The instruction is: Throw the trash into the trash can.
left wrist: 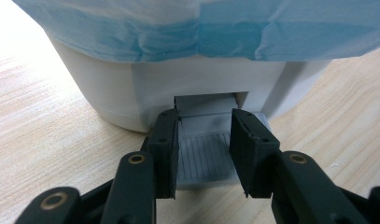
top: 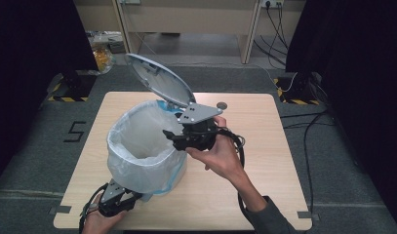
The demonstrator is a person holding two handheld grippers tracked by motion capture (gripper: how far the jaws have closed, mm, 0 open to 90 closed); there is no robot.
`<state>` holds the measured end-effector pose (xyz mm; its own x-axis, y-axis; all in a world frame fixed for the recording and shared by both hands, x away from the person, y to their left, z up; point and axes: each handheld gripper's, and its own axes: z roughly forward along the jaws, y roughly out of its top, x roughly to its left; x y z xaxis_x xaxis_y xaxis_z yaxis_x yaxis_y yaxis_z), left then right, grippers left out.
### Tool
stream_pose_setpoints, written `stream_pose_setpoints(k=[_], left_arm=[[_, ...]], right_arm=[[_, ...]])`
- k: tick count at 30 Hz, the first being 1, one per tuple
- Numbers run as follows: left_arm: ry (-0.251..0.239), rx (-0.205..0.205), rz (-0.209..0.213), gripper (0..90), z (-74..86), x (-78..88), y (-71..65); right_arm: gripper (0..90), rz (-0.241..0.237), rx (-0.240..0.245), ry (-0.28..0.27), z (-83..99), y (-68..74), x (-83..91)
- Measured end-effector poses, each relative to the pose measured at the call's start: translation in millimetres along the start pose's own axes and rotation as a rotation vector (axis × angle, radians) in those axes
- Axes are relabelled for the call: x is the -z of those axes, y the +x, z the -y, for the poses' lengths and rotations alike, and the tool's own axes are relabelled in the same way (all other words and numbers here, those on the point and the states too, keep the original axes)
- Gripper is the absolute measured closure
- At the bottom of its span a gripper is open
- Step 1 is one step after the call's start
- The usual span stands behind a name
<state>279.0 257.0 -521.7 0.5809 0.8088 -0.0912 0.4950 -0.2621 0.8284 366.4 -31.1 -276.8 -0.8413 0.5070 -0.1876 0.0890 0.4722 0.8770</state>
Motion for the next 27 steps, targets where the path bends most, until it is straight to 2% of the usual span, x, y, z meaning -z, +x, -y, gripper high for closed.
stream_pose_setpoints(k=[16, 27], left_arm=[[0.000, -0.001, -0.002, 62.4, 0.0, 0.0, -0.4], [-0.001, -0.003, -0.004, 62.2, 0.1, -0.2, -0.8]], right_arm=[[39.6, 0.081, -0.064, -0.022, 37.0, -19.6, 37.6], [38.3, 0.121, -0.112, -0.007, 67.1, -28.1, 49.2]])
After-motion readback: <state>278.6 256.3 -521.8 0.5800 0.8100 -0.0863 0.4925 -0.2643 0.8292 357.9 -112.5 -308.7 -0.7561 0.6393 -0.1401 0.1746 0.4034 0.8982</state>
